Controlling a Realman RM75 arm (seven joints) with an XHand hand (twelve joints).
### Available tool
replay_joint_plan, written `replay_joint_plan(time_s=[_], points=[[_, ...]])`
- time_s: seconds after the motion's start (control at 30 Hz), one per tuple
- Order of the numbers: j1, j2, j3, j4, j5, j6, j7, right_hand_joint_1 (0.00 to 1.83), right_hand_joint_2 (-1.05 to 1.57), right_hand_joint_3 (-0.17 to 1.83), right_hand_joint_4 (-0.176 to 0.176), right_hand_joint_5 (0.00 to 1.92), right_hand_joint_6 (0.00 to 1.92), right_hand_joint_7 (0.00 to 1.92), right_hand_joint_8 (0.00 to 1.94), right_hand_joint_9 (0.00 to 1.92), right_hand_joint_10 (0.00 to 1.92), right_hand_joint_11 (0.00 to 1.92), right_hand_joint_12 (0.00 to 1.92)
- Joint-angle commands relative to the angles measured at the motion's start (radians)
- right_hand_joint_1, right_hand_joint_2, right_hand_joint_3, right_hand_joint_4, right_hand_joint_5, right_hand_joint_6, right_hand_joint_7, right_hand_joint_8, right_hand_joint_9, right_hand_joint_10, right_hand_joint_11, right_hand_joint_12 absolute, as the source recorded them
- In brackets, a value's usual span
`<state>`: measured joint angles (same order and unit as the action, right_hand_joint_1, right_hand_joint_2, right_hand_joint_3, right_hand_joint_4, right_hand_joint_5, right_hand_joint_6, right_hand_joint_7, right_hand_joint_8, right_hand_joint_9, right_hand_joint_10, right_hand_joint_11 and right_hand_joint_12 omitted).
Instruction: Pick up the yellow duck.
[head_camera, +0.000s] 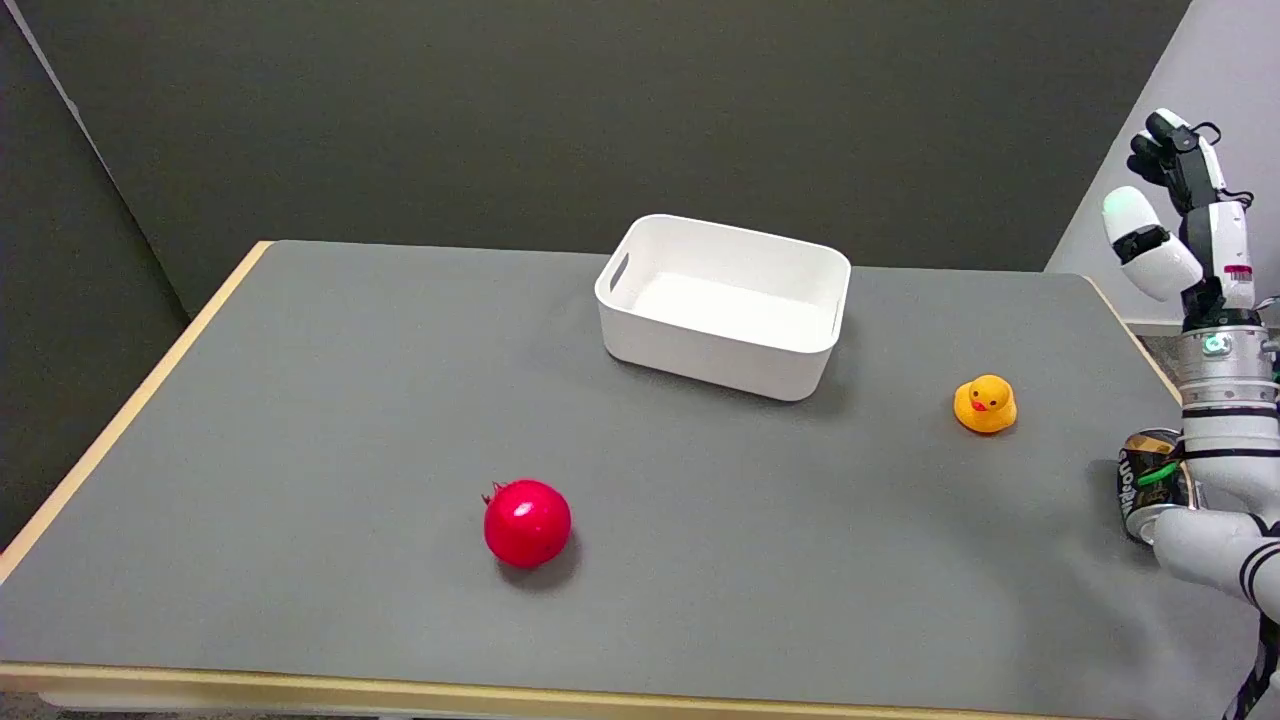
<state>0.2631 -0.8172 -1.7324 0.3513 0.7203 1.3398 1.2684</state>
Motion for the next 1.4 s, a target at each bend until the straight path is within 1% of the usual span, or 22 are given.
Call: replay_joint_plan(time_s=[0.03,0.13,0.23,0.33,0.43,0.53,0.63,0.7,0.8,0.9,1.03,1.17,1.4], points=[[0.007,0.019,0.004,-0.054,-0.035,0.014,0.029,0.28,0.71,0.99,0.036,0.17,0.4,0.32,0.37,0.24,0.72,0.01,1.08],[-0.018,0.036,0.003,-0.018,-0.079,0.007,0.029,0.27,0.69,0.99,0.038,0.17,0.4,0.32,0.38,0.24,0.72,0.01,1.08],[-0.047,0.066,0.005,0.034,-0.179,-0.027,0.029,0.24,0.66,0.98,0.04,0.18,0.42,0.33,0.4,0.25,0.73,0.0,1.05],[-0.101,0.089,0.006,0.107,-0.215,-0.052,0.028,0.24,0.64,0.98,0.037,0.19,0.44,0.34,0.42,0.25,0.73,0.0,1.03],[-0.172,0.085,0.033,0.165,-0.196,-0.085,0.016,0.23,0.63,0.98,0.032,0.21,0.46,0.35,0.44,0.26,0.74,0.0,1.02],[-0.224,0.06,0.08,0.217,-0.182,-0.125,0.002,0.23,0.61,0.95,0.006,0.22,0.47,0.35,0.47,0.26,0.77,0.0,1.0],[-0.252,0.006,0.115,0.251,-0.148,-0.143,-0.049,0.24,0.61,0.94,-0.017,0.23,0.49,0.36,0.5,0.26,0.8,0.0,0.96],[-0.272,-0.029,0.134,0.274,-0.117,-0.162,-0.101,0.25,0.61,0.93,-0.032,0.24,0.5,0.37,0.52,0.27,0.82,0.0,0.96],[-0.321,-0.055,0.15,0.334,-0.09,-0.206,-0.185,0.27,0.62,0.92,-0.061,0.28,0.56,0.43,0.6,0.3,0.88,0.0,0.99],[-0.394,-0.064,0.171,0.422,-0.063,-0.261,-0.256,0.29,0.62,0.92,-0.064,0.29,0.58,0.45,0.62,0.32,0.9,0.0,1.01],[-0.465,-0.079,0.191,0.497,-0.022,-0.297,-0.33,0.29,0.62,0.92,-0.069,0.3,0.6,0.46,0.63,0.32,0.91,0.0,1.04],[-0.501,-0.1,0.182,0.514,0.014,-0.282,-0.339,0.28,0.62,0.92,-0.068,0.3,0.59,0.45,0.63,0.32,0.9,0.0,1.04],[-0.517,-0.11,0.163,0.51,-0.006,-0.23,-0.339,0.28,0.61,0.92,-0.064,0.29,0.58,0.44,0.61,0.31,0.89,0.0,1.04]])
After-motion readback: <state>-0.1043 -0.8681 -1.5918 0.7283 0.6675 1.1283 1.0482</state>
